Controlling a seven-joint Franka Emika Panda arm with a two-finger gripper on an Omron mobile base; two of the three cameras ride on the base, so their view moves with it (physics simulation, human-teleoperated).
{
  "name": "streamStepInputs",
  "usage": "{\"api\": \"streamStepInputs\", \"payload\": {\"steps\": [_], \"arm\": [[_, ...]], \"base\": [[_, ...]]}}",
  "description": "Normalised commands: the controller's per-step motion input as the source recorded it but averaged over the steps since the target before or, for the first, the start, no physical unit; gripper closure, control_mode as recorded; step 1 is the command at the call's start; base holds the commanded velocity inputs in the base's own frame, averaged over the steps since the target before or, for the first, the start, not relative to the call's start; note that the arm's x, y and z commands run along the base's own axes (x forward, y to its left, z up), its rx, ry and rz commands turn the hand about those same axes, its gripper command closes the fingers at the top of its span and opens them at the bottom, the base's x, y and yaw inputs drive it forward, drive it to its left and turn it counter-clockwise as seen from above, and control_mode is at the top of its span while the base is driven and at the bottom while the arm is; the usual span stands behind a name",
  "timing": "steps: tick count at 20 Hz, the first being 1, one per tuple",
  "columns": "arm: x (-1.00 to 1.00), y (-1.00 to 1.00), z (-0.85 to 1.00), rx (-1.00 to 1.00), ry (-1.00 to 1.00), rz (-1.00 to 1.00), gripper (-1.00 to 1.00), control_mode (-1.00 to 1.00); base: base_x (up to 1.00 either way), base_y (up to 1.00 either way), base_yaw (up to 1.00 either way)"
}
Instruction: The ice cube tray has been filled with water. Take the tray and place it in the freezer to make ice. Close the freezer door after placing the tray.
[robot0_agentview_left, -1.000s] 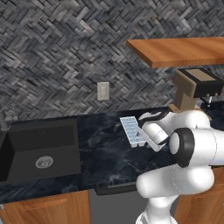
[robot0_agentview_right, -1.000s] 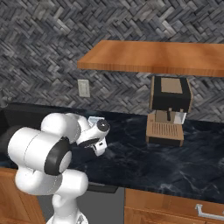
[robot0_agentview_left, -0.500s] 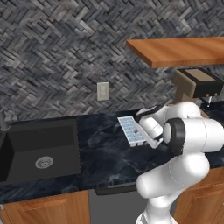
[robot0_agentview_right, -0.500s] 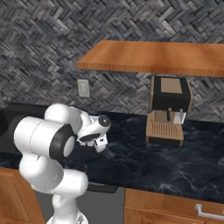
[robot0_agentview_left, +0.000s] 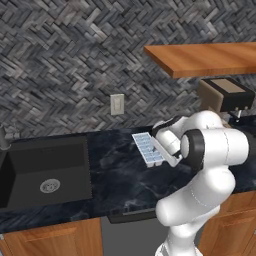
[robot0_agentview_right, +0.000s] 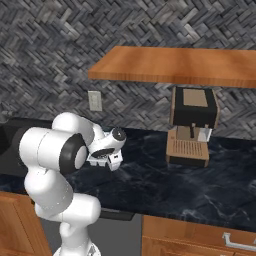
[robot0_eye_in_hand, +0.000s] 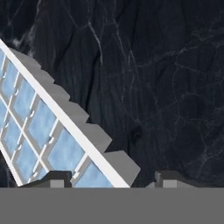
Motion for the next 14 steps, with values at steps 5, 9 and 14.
{"api": "streamStepInputs", "payload": {"steps": [5, 9, 14], "arm": [[0.00, 0.15, -0.37, 0.00, -0.06, 0.03, 1.00, -1.00], [0.00, 0.05, -0.17, 0.00, -0.02, 0.03, 1.00, -1.00], [0.00, 0.00, 0.00, 0.00, 0.00, 0.01, 1.00, -1.00]], "base": [[0.00, 0.00, 0.00], [0.00, 0.00, 0.00], [0.00, 0.00, 0.00]]}}
